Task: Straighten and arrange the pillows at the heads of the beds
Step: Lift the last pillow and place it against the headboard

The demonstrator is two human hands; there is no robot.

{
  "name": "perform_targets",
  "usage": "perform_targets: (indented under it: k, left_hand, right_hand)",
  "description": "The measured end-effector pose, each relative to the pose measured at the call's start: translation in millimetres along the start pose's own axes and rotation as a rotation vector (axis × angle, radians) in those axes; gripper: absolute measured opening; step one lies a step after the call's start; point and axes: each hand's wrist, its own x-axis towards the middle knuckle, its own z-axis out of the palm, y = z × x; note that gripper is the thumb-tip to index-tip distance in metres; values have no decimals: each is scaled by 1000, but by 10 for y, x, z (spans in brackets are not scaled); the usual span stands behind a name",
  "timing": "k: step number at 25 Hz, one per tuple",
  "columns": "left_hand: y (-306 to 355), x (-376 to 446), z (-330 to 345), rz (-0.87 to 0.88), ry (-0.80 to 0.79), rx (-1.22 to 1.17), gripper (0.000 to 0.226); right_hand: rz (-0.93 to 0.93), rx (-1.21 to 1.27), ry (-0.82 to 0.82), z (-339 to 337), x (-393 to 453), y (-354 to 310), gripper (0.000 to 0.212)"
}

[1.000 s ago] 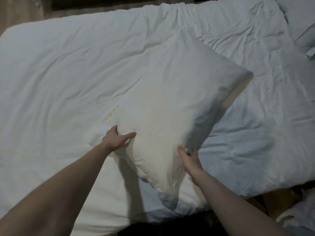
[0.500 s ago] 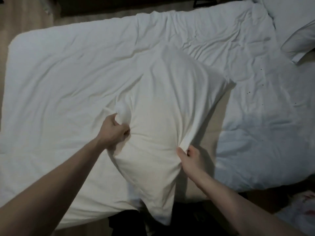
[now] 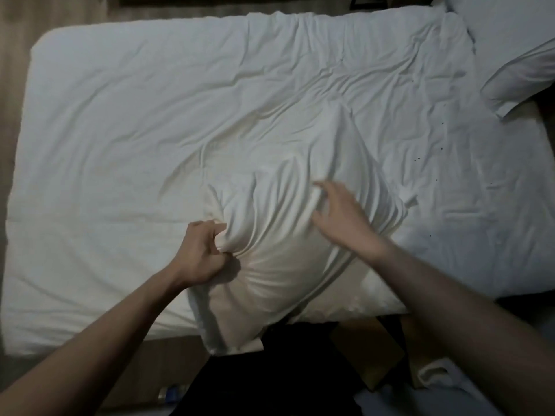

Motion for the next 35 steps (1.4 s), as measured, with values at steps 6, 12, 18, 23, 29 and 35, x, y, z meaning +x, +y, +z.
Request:
perform_targets:
  k: [6,12,18,23,29,35]
  left_hand:
    - [429,-154,-178,341,-7,-16,34]
    - [270,-237,-455,325,55,-69,27]
    - [9,-239,-524,217,131,-23,31]
    - [530,165,-636,138,182,93,22]
    - [1392,842,-434,303,-46,240,82]
    - [1941,1566,124,229,-132,459,35]
  right_hand:
    - [-51,-389,-375,-239,679,-491,98]
    - [-29,-529,-321,-479,152,-570,28]
    - [36,-328,-282,-613,-773,-497,13]
    - [57,-209,-178,-720,-969,-302,14]
    - [76,-134,-125,-1044,-1124,175,22]
    - [26,-26,-131,-1400,-1077,873,13]
